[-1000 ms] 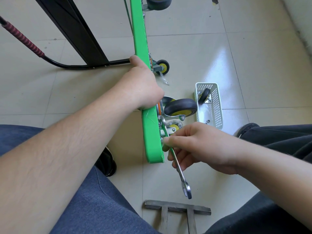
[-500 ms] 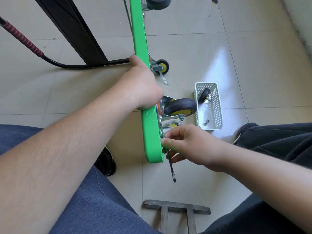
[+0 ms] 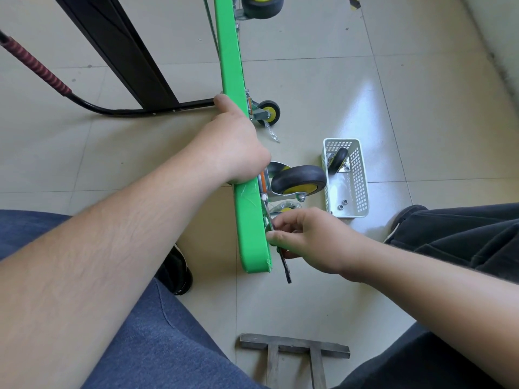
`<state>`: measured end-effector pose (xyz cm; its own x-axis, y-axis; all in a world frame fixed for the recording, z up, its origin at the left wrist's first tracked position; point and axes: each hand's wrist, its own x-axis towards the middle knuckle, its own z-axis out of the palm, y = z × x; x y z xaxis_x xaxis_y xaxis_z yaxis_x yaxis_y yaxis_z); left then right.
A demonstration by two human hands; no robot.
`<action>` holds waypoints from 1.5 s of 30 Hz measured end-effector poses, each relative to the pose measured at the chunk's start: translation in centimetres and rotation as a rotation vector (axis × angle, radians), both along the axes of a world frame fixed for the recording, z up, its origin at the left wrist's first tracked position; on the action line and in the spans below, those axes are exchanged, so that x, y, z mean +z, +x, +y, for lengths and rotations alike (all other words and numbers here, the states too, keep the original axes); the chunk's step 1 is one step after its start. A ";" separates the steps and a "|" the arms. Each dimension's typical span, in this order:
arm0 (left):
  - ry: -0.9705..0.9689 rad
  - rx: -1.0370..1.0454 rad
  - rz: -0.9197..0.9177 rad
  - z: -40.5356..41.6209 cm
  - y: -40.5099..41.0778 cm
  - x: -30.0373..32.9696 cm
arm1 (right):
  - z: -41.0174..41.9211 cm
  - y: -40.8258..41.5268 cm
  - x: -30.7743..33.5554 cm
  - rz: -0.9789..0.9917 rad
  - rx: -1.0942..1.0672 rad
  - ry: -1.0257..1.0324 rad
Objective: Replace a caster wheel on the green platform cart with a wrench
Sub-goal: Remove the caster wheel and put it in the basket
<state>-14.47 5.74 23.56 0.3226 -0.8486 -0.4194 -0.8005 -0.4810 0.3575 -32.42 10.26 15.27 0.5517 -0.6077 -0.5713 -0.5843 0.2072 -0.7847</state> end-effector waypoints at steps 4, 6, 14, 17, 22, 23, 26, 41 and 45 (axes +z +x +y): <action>-0.001 -0.008 -0.010 0.0 0.0 0.0 | 0.4 -0.7 0.1 0.035 0.035 0.066; 0.003 -0.006 -0.016 0.0 0.0 -0.1 | 0.6 -1.0 0.4 0.030 0.024 0.119; 0.024 -0.016 -0.021 -0.1 -0.2 0.0 | 1.0 -1.3 3.3 -0.012 -0.032 0.229; 0.017 -0.004 -0.015 -0.1 -0.2 0.1 | 1.2 -1.2 4.1 -0.055 -0.068 0.298; 0.017 -0.004 -0.011 -0.1 -0.2 0.1 | 1.2 -0.8 4.5 -0.105 -0.116 0.345; 0.013 -0.006 -0.014 -0.1 -0.2 0.1 | 1.1 -0.6 4.5 -0.115 -0.125 0.344; 0.015 -0.013 -0.026 -0.3 -0.2 0.0 | 0.9 -0.2 4.6 -0.148 -0.135 0.361; 0.010 -0.031 -0.025 -0.1 -0.2 0.1 | 0.5 -0.2 0.7 -0.068 -0.064 0.116; -0.002 0.012 0.001 -0.1 -0.2 0.0 | 0.3 0.1 -0.5 -0.076 -0.028 -0.029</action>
<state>-14.62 5.65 23.57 0.3326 -0.8454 -0.4180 -0.7942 -0.4901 0.3592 -32.29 10.60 14.76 0.5751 -0.6393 -0.5104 -0.5172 0.1993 -0.8324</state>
